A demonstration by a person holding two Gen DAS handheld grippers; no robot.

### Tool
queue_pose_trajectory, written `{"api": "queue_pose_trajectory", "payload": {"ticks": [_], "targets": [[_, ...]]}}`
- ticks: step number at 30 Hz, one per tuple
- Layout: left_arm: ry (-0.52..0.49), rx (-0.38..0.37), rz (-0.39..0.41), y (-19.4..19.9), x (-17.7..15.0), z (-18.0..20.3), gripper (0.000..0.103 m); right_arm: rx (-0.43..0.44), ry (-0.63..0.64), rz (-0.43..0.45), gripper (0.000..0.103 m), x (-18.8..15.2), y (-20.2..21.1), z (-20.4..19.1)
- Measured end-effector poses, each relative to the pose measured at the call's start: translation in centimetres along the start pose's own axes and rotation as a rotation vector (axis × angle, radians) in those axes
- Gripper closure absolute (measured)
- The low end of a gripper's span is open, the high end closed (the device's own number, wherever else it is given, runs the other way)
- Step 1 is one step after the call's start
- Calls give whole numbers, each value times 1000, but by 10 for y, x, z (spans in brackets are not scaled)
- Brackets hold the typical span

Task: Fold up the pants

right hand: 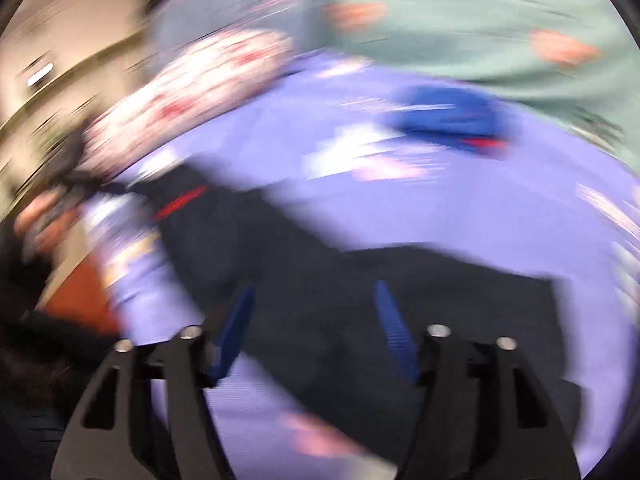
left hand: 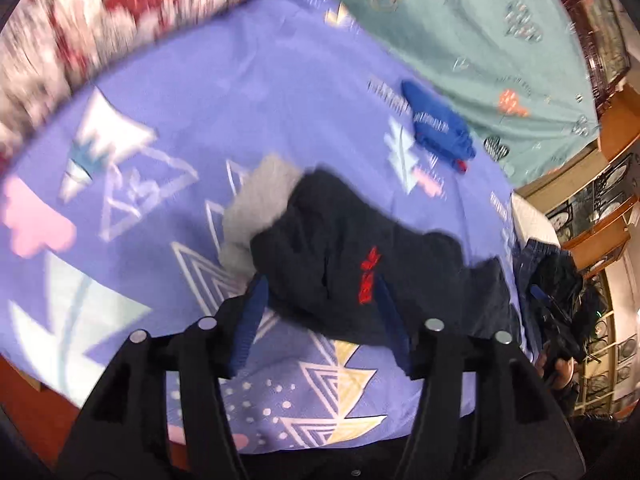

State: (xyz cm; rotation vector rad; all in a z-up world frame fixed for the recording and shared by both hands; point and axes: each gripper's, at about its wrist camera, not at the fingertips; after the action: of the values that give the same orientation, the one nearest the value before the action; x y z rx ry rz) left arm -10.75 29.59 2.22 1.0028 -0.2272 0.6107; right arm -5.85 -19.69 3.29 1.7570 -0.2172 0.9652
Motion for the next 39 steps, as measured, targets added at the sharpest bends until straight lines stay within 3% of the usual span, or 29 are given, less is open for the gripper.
{"api": "queue_pose_trajectory", "payload": {"ticks": [1,4,6,10,11,13,14,17,19,21,24,30,33,34,37,38,39], "targets": [[-4,4,48,14,1,5,37,-104,-97,10,31,1,10,42],[-75,-19,128,31,3,34,36,-268,-267,-35,31,-6,14,124],[-137,-61,111,17,-1,56,35,-263,-303,-94,31,-11,1,159],[-180,-77,23,-40,-8,78,35,-198,-346,-212,32,-21,-42,187],[-177,-82,3,-52,-10,79,35,-190,-340,-278,59,-25,-57,187],[-186,-40,-8,-76,-12,80,35,-204,-287,-339,90,-32,-65,175],[-185,-29,-10,-84,-12,80,35,-176,-277,-336,95,-30,-61,170],[-131,-38,-36,-108,-12,69,35,-147,-260,-222,95,-19,-18,157],[-107,-50,-31,-117,-12,63,35,-139,-273,-121,95,-13,32,157],[-117,-53,-14,-119,-13,63,31,-147,-300,-71,95,-17,71,157],[-148,-43,8,-123,-17,73,24,-146,-384,-67,94,-46,103,162],[-274,73,27,-133,-31,92,18,-200,-521,-273,94,-124,42,178],[-292,92,31,-128,-35,93,18,-205,-595,-246,86,-134,43,188],[-294,94,34,-125,-37,93,18,-239,-604,-232,69,-133,50,190],[-303,113,54,-115,-41,94,18,-405,-549,-189,65,-118,74,184],[-315,139,70,-111,-42,95,15,-401,-526,-161,65,-110,80,177],[-329,174,85,-110,-44,97,12,-324,-495,-118,64,-97,83,167]]}}
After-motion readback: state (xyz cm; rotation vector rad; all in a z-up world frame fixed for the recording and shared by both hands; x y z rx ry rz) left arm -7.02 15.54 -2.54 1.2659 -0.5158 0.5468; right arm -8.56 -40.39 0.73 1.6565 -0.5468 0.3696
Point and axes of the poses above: each gripper's, at about its wrist camera, not at the fingertips, and y roughly against the way its jaws point, z to its right, x to its top, and after that the axes turned 3 degrees about -z, right-handed
